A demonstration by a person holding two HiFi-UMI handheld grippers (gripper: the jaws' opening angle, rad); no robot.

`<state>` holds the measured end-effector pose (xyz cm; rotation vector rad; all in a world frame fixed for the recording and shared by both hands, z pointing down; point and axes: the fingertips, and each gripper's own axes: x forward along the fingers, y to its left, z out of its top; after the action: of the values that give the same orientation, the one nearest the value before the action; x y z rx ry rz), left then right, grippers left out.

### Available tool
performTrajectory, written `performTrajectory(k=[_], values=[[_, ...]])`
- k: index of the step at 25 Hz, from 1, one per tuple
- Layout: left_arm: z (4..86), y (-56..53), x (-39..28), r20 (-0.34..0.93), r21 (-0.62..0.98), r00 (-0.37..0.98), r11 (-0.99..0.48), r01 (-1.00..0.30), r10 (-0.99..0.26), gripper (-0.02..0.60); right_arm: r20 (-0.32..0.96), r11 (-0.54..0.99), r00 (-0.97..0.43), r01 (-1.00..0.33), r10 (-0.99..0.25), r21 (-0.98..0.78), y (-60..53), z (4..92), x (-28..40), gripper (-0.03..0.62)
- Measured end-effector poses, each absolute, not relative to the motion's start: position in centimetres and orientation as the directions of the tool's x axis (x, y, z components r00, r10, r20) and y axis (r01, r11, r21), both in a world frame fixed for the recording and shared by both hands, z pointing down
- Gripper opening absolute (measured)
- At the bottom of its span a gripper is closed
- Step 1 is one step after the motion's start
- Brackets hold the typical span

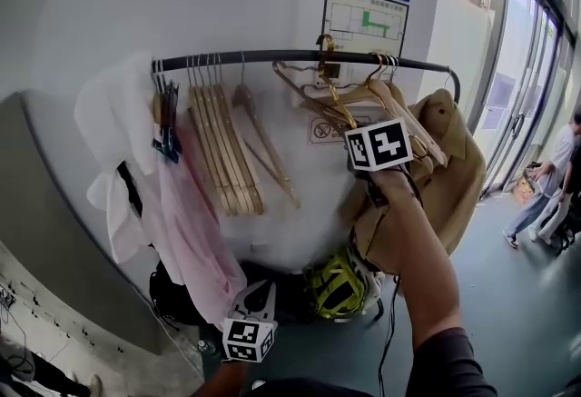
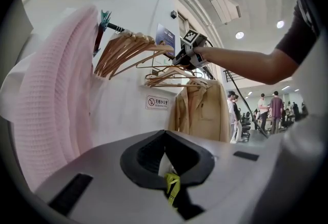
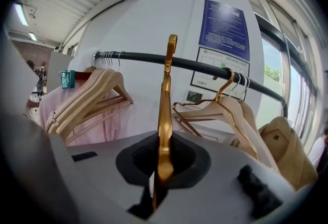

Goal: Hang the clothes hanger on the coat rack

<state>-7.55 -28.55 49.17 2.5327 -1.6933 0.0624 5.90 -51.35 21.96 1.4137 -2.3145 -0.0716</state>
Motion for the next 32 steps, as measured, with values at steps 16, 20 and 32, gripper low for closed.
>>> performTrajectory(k=[16,20,32], values=[[50.0,-27.7,-9.6,0.092,0.128,0.376,-0.364,-0.923,-0.922,0.009,0.377,0.459,-0.343,-0.844,-0.860,0.279,-52.5,25.5,4.7,0.018],[49.2,-27.8,-10.1,0.076,0.143,0.373,-0.360,-0.922,-0.925,0.009,0.359,0.450,-0.336,-0.837,-0.871,0.310,-52.1,25.4,4.7,0.021],[48.5,-28.1,-9.8,0.070,0.139,0.370,-0.359,-0.923,-0.926,0.009,0.108,0.439,-0.426,-0.859,-0.898,0.264,-45.0,22.8,7.8,0.196]])
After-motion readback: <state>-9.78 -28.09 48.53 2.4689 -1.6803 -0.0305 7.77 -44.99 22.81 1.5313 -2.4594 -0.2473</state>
